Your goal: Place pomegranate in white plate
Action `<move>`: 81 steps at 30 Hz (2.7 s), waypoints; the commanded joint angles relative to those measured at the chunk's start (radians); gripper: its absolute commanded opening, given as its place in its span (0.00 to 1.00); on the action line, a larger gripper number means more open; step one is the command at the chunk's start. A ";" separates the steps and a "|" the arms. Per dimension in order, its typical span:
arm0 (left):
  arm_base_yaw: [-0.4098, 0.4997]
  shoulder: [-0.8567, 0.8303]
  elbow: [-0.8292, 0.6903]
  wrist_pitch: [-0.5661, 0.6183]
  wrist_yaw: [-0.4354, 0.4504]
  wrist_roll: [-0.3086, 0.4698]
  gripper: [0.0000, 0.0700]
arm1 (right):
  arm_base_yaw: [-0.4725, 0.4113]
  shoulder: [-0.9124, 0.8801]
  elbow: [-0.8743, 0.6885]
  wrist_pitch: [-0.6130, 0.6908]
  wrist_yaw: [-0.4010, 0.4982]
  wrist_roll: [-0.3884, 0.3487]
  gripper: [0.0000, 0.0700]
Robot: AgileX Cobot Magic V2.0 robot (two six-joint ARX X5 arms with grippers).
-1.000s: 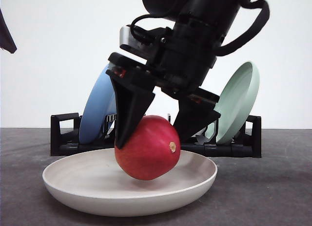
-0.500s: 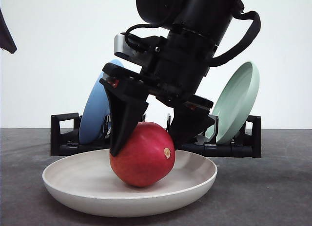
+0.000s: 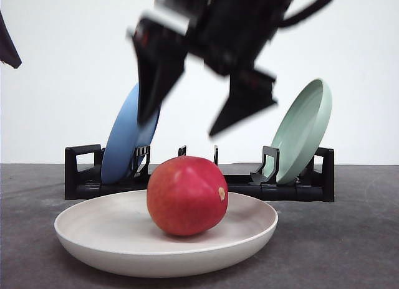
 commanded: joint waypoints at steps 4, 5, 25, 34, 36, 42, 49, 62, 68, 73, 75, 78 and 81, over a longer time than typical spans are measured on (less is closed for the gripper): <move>-0.002 0.005 0.004 0.008 0.005 0.004 0.67 | -0.012 -0.107 -0.088 0.125 0.005 -0.049 1.00; -0.002 0.005 0.004 0.008 0.005 0.004 0.67 | -0.020 -0.134 -0.104 0.136 0.003 -0.052 1.00; -0.002 0.005 0.004 0.008 0.005 0.003 0.67 | -0.422 -0.610 -0.449 0.069 -0.004 -0.068 0.99; -0.002 0.005 0.004 0.011 0.005 -0.003 0.52 | -0.575 -0.640 -0.469 -0.019 0.059 -0.120 0.63; -0.002 0.005 0.004 0.008 0.005 -0.004 0.00 | -0.586 -0.640 -0.469 -0.018 0.060 -0.121 0.05; -0.002 0.004 0.004 0.011 0.004 -0.037 0.00 | -0.592 -0.640 -0.469 -0.016 0.060 -0.122 0.02; -0.002 0.004 0.004 0.015 0.005 -0.045 0.00 | -0.592 -0.641 -0.469 -0.012 0.060 -0.122 0.02; 0.009 -0.064 -0.046 0.069 0.005 -0.045 0.00 | -0.592 -0.641 -0.468 -0.012 0.060 -0.122 0.02; 0.049 -0.281 -0.253 0.220 0.005 -0.045 0.00 | -0.592 -0.641 -0.468 -0.012 0.060 -0.122 0.02; 0.098 -0.480 -0.446 0.319 -0.003 -0.063 0.00 | -0.592 -0.641 -0.468 -0.012 0.060 -0.122 0.02; 0.116 -0.544 -0.508 0.349 -0.036 -0.086 0.00 | -0.592 -0.641 -0.469 -0.012 0.060 -0.122 0.02; 0.137 -0.622 -0.578 0.379 -0.093 -0.124 0.00 | -0.592 -0.641 -0.469 -0.012 0.060 -0.122 0.02; 0.148 -0.680 -0.618 0.381 -0.103 -0.128 0.00 | -0.592 -0.641 -0.469 -0.012 0.060 -0.122 0.02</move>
